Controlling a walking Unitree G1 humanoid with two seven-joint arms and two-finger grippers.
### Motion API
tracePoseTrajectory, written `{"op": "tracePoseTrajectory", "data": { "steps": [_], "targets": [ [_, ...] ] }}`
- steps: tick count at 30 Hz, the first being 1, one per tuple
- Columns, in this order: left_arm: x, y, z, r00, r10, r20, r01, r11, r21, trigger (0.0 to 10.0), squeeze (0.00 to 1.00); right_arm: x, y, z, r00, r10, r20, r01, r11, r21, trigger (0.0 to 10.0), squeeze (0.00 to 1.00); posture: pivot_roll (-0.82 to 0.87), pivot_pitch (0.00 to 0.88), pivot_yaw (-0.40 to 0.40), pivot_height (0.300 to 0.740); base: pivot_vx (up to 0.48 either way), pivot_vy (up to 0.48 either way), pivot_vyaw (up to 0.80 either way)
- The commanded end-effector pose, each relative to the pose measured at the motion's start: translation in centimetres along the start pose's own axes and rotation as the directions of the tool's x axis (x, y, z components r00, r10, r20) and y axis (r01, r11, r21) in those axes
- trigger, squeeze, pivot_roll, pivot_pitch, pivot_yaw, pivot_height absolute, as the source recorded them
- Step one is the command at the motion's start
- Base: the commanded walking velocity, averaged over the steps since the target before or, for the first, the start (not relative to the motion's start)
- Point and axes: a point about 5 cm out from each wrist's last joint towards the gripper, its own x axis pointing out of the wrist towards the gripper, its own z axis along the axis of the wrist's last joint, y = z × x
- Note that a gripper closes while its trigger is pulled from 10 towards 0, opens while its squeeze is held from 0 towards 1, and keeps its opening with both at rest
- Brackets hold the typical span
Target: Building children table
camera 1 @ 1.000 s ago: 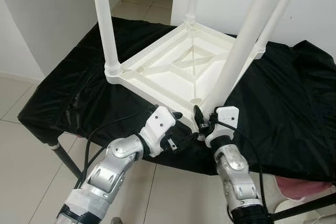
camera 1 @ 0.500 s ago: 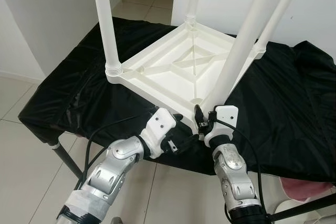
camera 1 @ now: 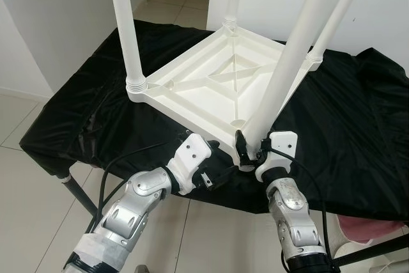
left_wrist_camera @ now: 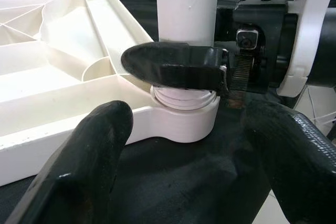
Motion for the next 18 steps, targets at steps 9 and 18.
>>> {"op": "tracePoseTrajectory", "data": {
  "steps": [9, 18],
  "targets": [
    [0.5, -0.4, 0.0, 0.996, -0.092, -0.003, 0.092, 0.996, 0.002, 10.0, 0.0, 0.3, -1.5, 0.8, 0.948, 0.319, -0.017, -0.319, 0.942, -0.101, 10.0, 0.0, -0.01, 0.036, -0.022, 0.74, 0.0, 0.0, 0.0],
    [0.6, -0.4, 0.0, 0.995, -0.095, -0.009, 0.096, 0.995, 0.018, 10.0, 0.0, 0.9, -2.1, 0.8, 0.892, 0.447, -0.071, -0.453, 0.883, -0.122, 10.0, 0.0, 0.0, 0.028, -0.015, 0.74, 0.0, 0.0, 0.0]
  ]
}}
